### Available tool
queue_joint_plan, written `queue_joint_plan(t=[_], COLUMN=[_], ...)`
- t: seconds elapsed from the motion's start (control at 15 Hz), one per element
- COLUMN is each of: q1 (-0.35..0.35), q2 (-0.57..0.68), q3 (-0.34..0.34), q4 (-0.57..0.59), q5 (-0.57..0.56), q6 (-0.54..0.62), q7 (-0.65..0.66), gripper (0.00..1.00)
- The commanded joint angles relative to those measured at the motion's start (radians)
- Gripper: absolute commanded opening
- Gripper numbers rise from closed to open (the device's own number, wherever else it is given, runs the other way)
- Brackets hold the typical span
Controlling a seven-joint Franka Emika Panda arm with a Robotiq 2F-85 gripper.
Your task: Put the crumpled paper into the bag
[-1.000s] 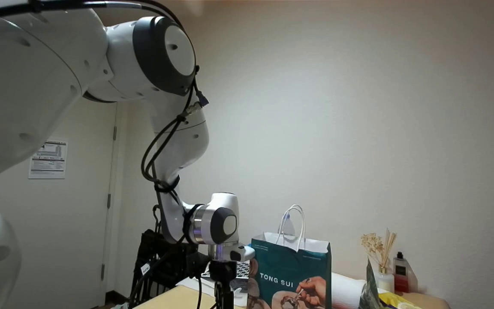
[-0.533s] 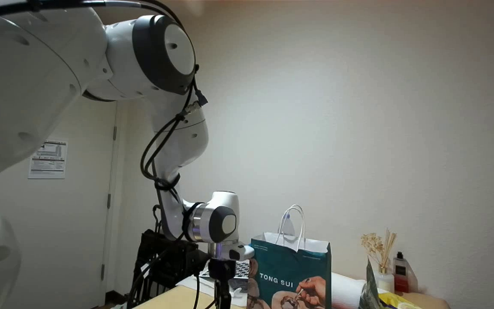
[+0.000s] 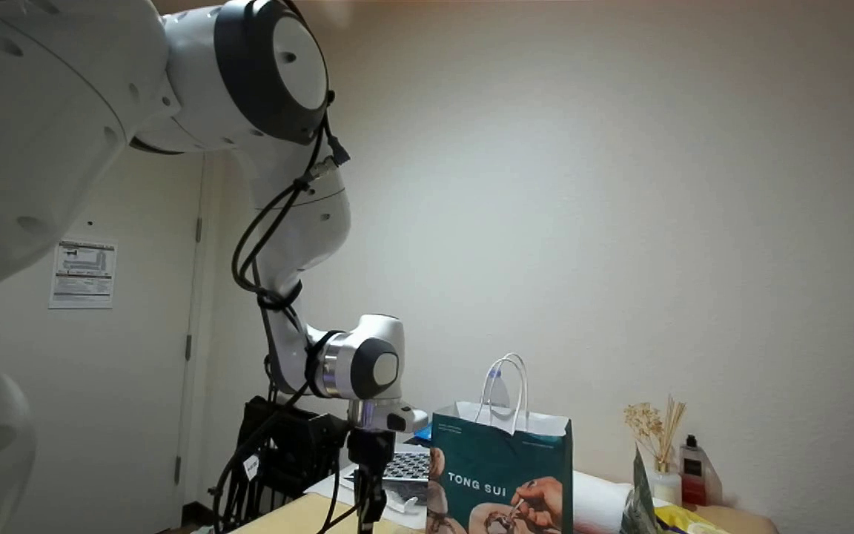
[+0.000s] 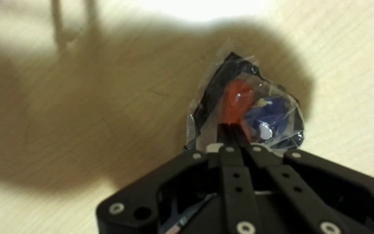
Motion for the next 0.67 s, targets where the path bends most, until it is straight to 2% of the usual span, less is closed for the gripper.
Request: queue_joint_plan(t=[0.0, 0.07, 0.13, 0.2, 0.33, 0.4, 0.6], q1=[-0.021, -0.011, -0.003, 0.007, 0.007, 0.006, 0.019], q2=[-0.068, -0.073, -0.076, -0.029, -0.038, -0.039, -0.007], q3=[0.025, 0.016, 0.009, 0.002, 0.003, 0.003, -0.011], q4=[-0.052, -0.052, -0.049, -0.010, -0.012, -0.012, 0.019], q5=[0.045, 0.029, 0.008, 0.007, 0.006, 0.006, 0.000], q6=[-0.027, -0.040, -0.065, -0.036, -0.056, -0.057, -0.019], q7=[-0.080, -0.068, -0.067, -0.029, -0.032, -0.032, 0.018], gripper=[0.07, 0.07, 0.32, 0.08, 0.19, 0.52, 0.70])
